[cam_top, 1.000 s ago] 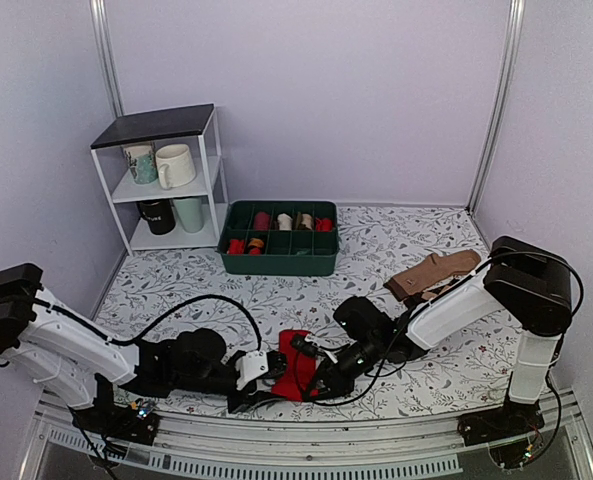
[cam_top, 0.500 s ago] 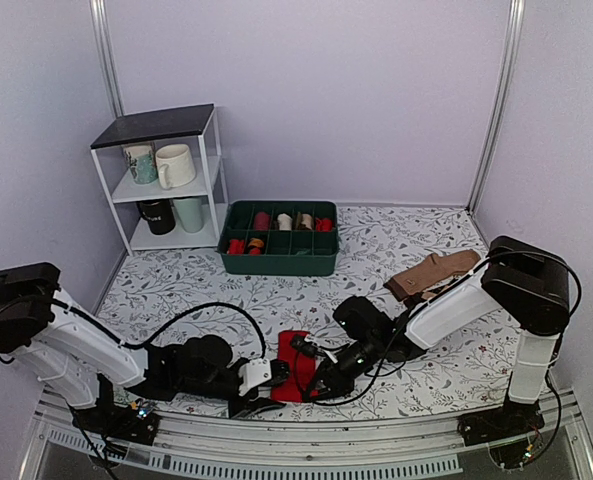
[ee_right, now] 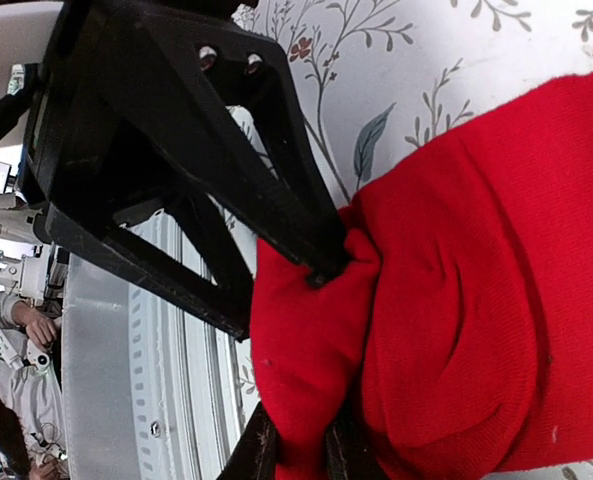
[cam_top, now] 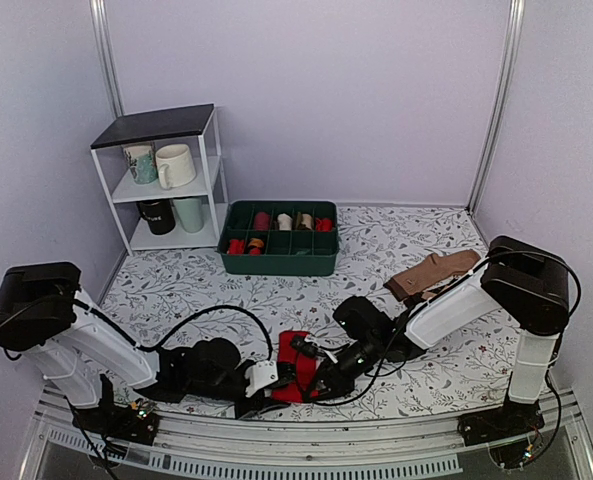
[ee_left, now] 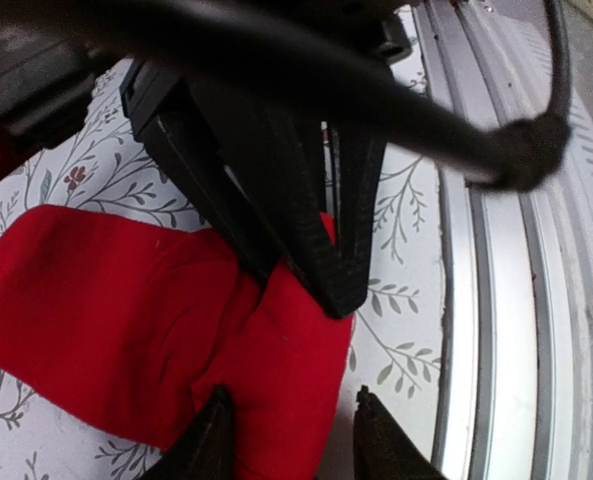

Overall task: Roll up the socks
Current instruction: Roll the sock at the center of the board.

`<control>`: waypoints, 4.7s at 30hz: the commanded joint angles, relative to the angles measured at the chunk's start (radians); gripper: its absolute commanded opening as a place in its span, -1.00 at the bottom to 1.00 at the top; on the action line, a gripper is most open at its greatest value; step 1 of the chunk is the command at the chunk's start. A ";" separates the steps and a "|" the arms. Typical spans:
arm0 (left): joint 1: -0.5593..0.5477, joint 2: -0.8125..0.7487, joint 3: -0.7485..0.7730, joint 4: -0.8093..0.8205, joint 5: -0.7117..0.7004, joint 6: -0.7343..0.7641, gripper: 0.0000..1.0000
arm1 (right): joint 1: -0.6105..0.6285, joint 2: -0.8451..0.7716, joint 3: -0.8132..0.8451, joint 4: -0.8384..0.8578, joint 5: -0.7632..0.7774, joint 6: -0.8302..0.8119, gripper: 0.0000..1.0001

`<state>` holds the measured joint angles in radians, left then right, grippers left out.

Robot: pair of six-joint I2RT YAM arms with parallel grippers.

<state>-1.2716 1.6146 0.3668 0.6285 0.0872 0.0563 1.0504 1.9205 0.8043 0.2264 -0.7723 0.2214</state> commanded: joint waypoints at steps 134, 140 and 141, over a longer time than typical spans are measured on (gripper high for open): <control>-0.021 -0.051 0.033 -0.119 0.093 0.008 -0.48 | 0.061 0.125 0.174 -0.511 0.105 -0.067 -0.84; -0.020 -0.042 0.035 -0.109 0.109 -0.016 -1.00 | 0.062 0.135 0.178 -0.498 0.109 -0.053 -0.83; -0.019 -0.044 0.033 -0.108 0.111 -0.018 -1.00 | 0.062 0.134 0.176 -0.494 0.114 -0.050 -0.82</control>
<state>-1.2808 1.5528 0.3801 0.4976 0.1761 0.0574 1.1065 1.9717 1.0222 -0.1387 -0.7704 0.1520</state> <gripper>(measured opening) 0.043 0.089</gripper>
